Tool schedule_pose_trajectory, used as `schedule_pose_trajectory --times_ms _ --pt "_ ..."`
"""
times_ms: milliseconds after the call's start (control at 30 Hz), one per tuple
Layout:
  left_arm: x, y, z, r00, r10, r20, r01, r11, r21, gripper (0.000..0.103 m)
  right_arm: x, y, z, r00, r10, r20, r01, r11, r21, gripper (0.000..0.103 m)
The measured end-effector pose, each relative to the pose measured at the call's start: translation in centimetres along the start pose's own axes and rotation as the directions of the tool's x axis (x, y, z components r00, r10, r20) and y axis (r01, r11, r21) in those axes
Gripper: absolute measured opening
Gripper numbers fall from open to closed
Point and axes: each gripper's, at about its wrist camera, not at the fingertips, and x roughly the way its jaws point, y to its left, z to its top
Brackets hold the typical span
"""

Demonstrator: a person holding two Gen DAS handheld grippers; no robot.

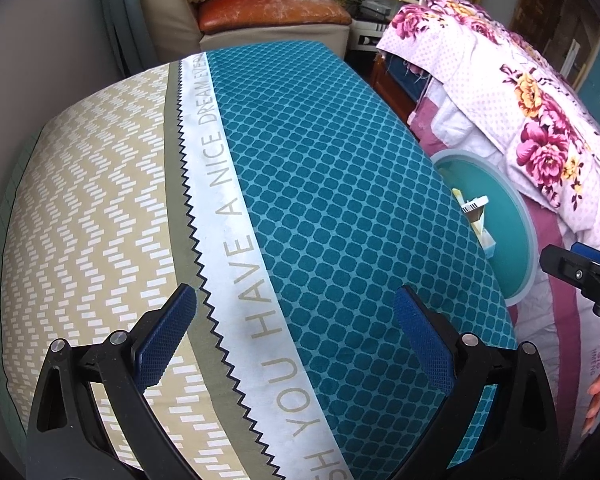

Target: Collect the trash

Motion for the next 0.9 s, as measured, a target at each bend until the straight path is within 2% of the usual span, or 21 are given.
schedule_pose_trajectory --times_ms 533,900 --pt "-0.3 0.1 -0.5 1.0 0.006 0.005 -0.006 1.0 0.0 0.099 -0.6 0.3 -0.3 1.0 -0.002 0.007 0.002 1.0 -0.005 0.096" --pt "-2.0 -0.2 -0.8 1.0 0.002 0.015 -0.002 1.0 0.005 0.099 -2.3 0.4 -0.6 0.999 -0.006 0.035 0.007 1.0 -0.009 0.096"
